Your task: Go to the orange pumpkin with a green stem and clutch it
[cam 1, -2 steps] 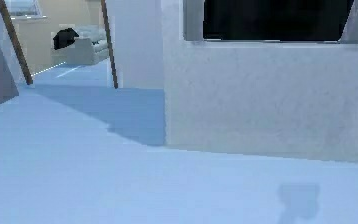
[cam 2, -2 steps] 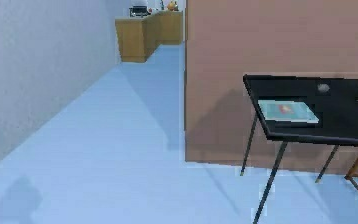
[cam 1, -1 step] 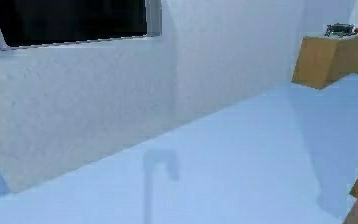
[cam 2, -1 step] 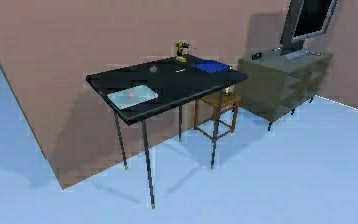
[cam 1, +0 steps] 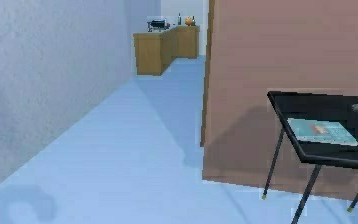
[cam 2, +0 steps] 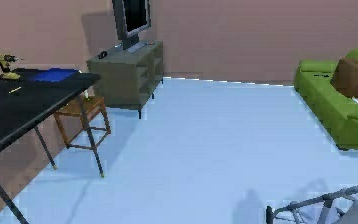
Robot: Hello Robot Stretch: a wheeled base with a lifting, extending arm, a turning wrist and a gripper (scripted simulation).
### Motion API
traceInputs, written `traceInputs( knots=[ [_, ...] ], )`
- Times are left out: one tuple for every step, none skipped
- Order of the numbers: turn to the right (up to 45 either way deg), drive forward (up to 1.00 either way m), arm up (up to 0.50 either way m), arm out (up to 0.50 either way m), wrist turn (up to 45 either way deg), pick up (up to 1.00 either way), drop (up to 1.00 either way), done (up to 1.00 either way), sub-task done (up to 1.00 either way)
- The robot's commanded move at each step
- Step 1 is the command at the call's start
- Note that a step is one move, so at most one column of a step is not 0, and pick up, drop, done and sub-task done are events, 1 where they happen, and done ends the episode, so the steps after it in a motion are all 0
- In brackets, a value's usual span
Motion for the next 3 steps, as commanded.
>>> traceInputs(
  knots=[
    [0.0, 0.3, 0.0, 0.0, 0.0, 0.0, 0.0, 0.0, 0.0],
    [-12.0, 0.0, 0.0, 0.0, 0.0, 0.0, 0.0, 0.0, 0.0],
    [0.0, 1.0, 0.0, 0.0, 0.0, 0.0, 0.0, 0.0, 0.0]
  ],
)
